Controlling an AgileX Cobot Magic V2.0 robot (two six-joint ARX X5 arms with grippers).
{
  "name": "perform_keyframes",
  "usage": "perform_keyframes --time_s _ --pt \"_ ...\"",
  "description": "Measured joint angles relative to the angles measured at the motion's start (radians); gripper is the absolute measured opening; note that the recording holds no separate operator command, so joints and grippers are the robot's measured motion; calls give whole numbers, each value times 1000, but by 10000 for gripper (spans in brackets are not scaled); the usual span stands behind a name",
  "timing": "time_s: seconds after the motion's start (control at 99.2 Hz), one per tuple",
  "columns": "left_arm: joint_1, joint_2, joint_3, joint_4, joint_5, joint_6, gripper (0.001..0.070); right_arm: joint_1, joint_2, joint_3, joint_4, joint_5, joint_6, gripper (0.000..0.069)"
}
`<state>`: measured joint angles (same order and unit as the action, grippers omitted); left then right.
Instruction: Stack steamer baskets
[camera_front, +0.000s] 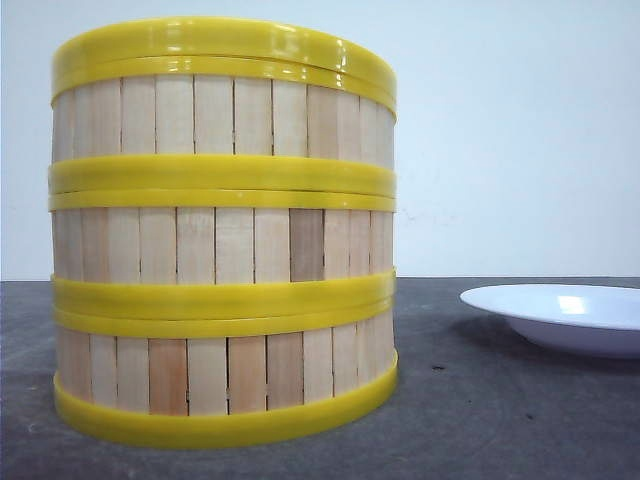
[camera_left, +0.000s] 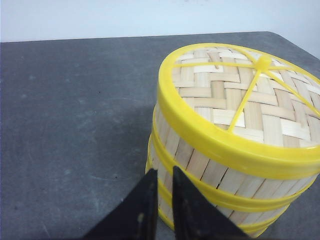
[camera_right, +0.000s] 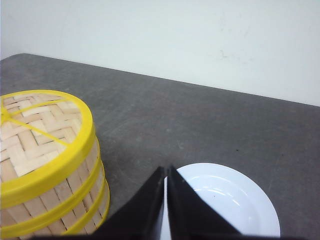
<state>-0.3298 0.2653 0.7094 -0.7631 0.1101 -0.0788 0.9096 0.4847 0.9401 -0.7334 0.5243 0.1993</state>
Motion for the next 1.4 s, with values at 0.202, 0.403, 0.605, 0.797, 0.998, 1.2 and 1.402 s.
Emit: perform_keyframes --time_s 0.202,0.403,0.605,0.797,0.998,1.2,1.402 --pt "0 0 0 0 0 0 26 0 0 0 0 0 0 3" --pt "0 0 0 0 -12 19 26 0 0 0 0 0 0 3" --pt "46 0 0 5 -37 47 26 0 0 0 0 0 0 3" --pt "138 -19 -105 115 -38 118 26 0 0 0 0 0 0 3" --pt "231 -117 -353 342 -38 138 26 0 0 0 0 0 0 3" --pt "282 -231 -548 513 -73 139 26 0 0 0 0 0 0 3" --pt "290 -259 -650 515 -84 138 26 0 0 0 0 0 0 3"
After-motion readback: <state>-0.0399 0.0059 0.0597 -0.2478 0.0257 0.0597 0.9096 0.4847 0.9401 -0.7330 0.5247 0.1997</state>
